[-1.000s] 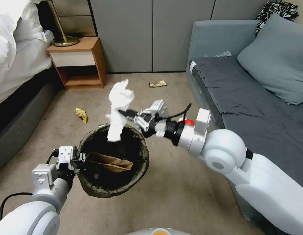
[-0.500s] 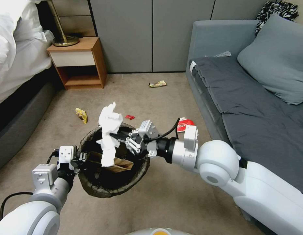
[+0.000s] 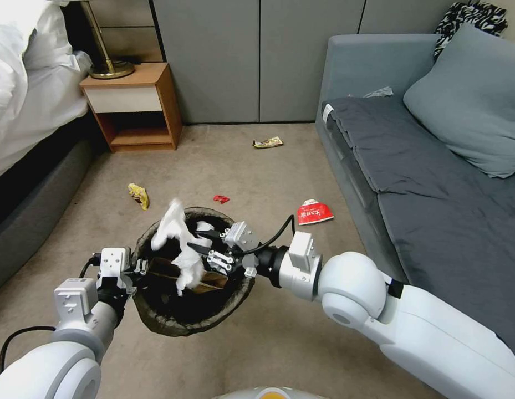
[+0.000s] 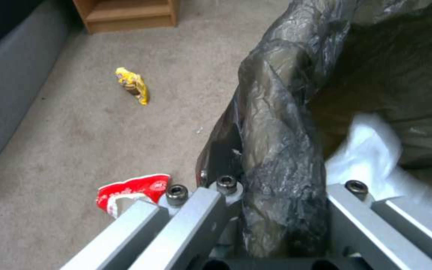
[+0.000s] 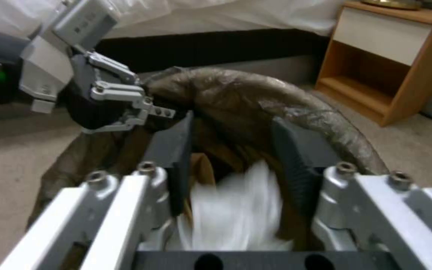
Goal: Pick up the trash bin, then pick up the garbage from the floor and place it into the trash bin.
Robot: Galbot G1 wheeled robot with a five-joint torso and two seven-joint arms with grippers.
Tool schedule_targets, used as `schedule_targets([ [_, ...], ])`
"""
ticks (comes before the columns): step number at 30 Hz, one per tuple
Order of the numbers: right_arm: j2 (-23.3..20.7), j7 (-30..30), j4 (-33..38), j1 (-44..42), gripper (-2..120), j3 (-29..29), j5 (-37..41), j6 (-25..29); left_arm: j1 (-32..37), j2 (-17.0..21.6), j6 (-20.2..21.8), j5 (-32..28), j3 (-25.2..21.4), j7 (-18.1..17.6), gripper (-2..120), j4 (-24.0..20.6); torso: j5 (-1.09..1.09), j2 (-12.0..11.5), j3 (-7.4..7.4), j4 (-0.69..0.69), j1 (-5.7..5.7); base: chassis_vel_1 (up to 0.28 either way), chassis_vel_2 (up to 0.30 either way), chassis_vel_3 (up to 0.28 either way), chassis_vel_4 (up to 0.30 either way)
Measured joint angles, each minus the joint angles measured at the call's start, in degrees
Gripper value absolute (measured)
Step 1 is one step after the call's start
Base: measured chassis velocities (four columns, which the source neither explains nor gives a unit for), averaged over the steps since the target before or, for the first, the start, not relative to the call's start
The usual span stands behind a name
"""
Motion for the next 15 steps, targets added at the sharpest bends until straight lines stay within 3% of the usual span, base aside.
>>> schedule_targets([
  [3, 0.2, 0.5, 0.0, -0.2, 51, 0.0, -0.4, -0.3, 0.0, 0.0, 0.0, 0.0, 0.0, 0.0, 2, 0.0, 0.00, 0.0, 0.00, 0.00, 0.00, 0.000, 0.000, 0.000, 0.000],
  [4, 0.3, 1.4, 0.1, -0.6, 61, 0.1, -0.5, -1.0, -0.1, 0.0, 0.0, 0.0, -0.1, 0.0, 2, 0.0, 0.00, 0.0, 0.00, 0.00, 0.00, 0.000, 0.000, 0.000, 0.000],
  [6, 0.4, 1.6, 0.2, -0.7, 63, 0.1, -0.5, -1.2, -0.1, 0.0, 0.0, 0.0, -0.1, 0.0, 2, 0.0, 0.00, 0.0, 0.00, 0.00, 0.00, 0.000, 0.000, 0.000, 0.000],
  [13, 0.4, 2.8, 1.2, -1.3, 93, 0.5, -0.3, -1.8, -0.2, -0.2, 0.0, 0.0, -0.1, 0.0, 2, 0.0, 0.01, 0.0, 0.00, 0.00, 0.00, 0.000, 0.000, 0.000, 0.000],
  [15, 0.4, 3.0, 1.5, -1.3, 96, 0.7, -0.2, -1.8, -0.2, -0.2, 0.0, 0.0, -0.1, 0.0, 2, 0.0, 0.00, 0.0, 0.00, 0.00, 0.00, 0.000, 0.000, 0.000, 0.000],
])
